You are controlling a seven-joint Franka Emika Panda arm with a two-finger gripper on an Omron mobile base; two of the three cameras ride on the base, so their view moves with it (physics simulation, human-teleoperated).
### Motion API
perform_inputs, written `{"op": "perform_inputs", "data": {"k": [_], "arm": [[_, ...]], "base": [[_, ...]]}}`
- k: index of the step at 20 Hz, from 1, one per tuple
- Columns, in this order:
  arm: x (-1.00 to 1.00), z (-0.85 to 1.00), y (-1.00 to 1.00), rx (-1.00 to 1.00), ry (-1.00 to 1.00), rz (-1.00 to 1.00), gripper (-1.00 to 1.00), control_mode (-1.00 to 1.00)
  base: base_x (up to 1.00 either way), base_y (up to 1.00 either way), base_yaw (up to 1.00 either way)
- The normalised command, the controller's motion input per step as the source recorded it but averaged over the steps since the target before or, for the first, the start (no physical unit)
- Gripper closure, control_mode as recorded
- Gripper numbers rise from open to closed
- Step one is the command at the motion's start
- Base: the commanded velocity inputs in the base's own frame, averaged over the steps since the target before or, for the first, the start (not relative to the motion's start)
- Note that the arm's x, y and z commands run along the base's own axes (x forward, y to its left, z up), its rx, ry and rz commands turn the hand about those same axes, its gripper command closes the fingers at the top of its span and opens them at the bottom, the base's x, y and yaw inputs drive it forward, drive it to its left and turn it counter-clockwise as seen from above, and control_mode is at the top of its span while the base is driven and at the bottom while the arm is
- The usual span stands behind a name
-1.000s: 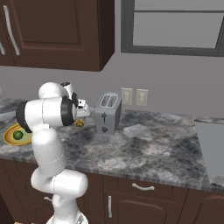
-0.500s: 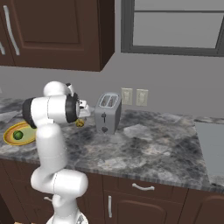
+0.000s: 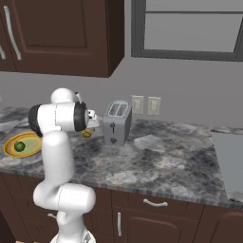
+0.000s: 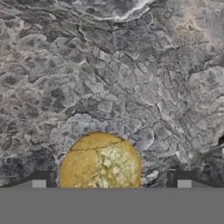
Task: Pick the avocado and bread from the counter and place them on the plate. Then pick the jam from the cabinet and place it next to the plate. Lastly close the cabinet door.
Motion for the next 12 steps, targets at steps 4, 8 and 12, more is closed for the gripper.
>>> {"op": "perform_inputs", "data": {"k": [4,8,12], "arm": [[0.16,-0.18,0.00,-0.02,0.03,0.00,-1.00,-1.00],[0.12,-0.21,0.00,-0.03,0.05,0.00,-1.00,-1.00],[0.09,-0.21,0.00,-0.03,0.06,0.00,1.00,-1.00]], "base": [[0.00,0.00,0.00],[0.00,0.00,0.00],[0.00,0.00,0.00]]}}
